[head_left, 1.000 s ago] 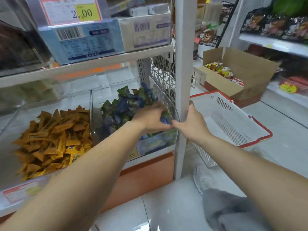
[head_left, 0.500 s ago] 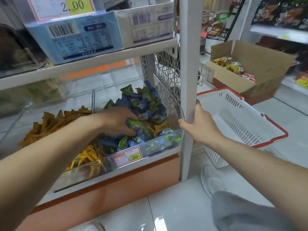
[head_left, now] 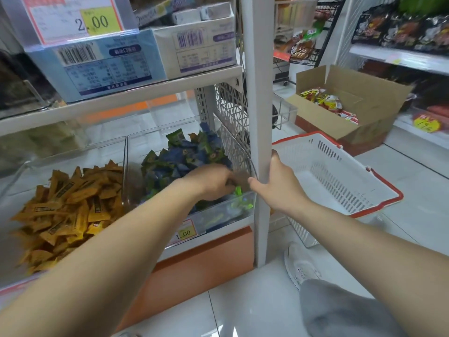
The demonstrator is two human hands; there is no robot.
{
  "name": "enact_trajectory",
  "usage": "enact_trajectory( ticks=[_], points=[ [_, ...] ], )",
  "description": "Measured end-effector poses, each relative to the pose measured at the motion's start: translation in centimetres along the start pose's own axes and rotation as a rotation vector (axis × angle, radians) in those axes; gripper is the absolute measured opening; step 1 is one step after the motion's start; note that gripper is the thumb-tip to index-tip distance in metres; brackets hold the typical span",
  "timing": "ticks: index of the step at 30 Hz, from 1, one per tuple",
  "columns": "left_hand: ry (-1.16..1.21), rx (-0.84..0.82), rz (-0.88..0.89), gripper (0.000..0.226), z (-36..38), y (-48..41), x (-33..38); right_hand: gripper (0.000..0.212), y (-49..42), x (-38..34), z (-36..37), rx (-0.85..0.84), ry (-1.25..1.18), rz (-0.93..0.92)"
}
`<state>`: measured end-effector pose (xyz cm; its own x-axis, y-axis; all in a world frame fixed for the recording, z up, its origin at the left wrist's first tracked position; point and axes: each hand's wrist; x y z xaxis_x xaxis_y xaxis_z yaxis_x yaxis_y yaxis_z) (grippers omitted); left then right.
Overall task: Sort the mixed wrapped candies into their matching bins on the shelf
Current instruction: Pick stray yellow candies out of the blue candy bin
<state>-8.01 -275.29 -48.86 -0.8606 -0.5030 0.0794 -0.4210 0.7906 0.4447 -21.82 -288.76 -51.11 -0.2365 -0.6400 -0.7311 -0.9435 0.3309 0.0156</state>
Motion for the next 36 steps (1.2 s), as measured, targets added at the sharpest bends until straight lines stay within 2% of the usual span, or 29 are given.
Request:
enact_trajectory(
  ticks=[3, 6, 8, 12, 16, 18, 20, 23, 28, 32, 34, 36],
  points=[
    [-0.033, -0.098, -0.071, 0.036, -0.5, -0.7, -1.6, 0.052, 0.0, 0.0, -0.1, -0.019, -0.005, -0.005],
    [-0.048, -0.222, -0.137, 0.061, -0.3, -0.7, -2.2, 0.053, 0.1, -0.1, -0.2, -0.017, 0.006, -0.006],
    [-0.027, -0.232, -0.138, 0.07, 0.4, -0.8, -2.3, 0.054, 0.1, -0.2, -0.1, -0.014, 0.003, -0.009],
    [0.201, -0.238, -0.082, 0.072, 0.2, -0.7, -1.8, 0.053, 0.2, -0.2, -0.1, -0.006, -0.009, -0.015],
    [0.382, -0.254, -0.029, 0.059, -0.2, -0.4, -1.8, 0.053, 0.3, -0.1, 0.0, -0.004, -0.019, -0.022],
    [0.548, -0.219, -0.038, 0.049, 0.1, -0.6, -1.8, 0.051, 0.2, 0.1, 0.0, -0.002, -0.022, -0.024],
    [0.606, -0.144, -0.074, 0.05, 0.7, -1.0, -1.3, 0.051, 0.0, 0.3, 0.1, -0.001, -0.029, -0.028],
    [0.487, -0.095, -0.155, 0.06, 1.3, -2.2, -0.3, 0.052, -0.2, 0.3, 0.2, 0.006, -0.029, -0.032],
    [0.456, 0.002, -0.182, 0.054, 1.8, -3.3, 0.1, 0.051, -0.2, 0.5, 0.2, 0.005, -0.031, -0.034],
    [0.482, 0.149, -0.24, 0.075, 2.9, -3.4, -0.4, 0.053, -0.1, 0.5, 0.2, 0.01, -0.025, -0.038],
    [0.479, 0.144, -0.211, 0.08, 3.0, -3.4, -0.6, 0.054, -0.1, 0.5, 0.3, 0.013, -0.027, -0.041],
    [0.493, 0.136, -0.159, 0.075, 2.9, -3.5, -0.7, 0.054, -0.2, 0.6, 0.2, 0.014, -0.027, -0.043]
  ],
)
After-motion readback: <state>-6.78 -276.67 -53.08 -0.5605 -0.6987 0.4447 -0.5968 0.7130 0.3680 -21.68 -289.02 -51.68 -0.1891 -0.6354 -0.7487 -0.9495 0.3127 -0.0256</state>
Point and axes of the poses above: each hand's wrist, its own y-axis away from the middle knuckle, its own z-axis out of the palm, x = y × z, and after that the axes turned 13 degrees about -x, right-handed
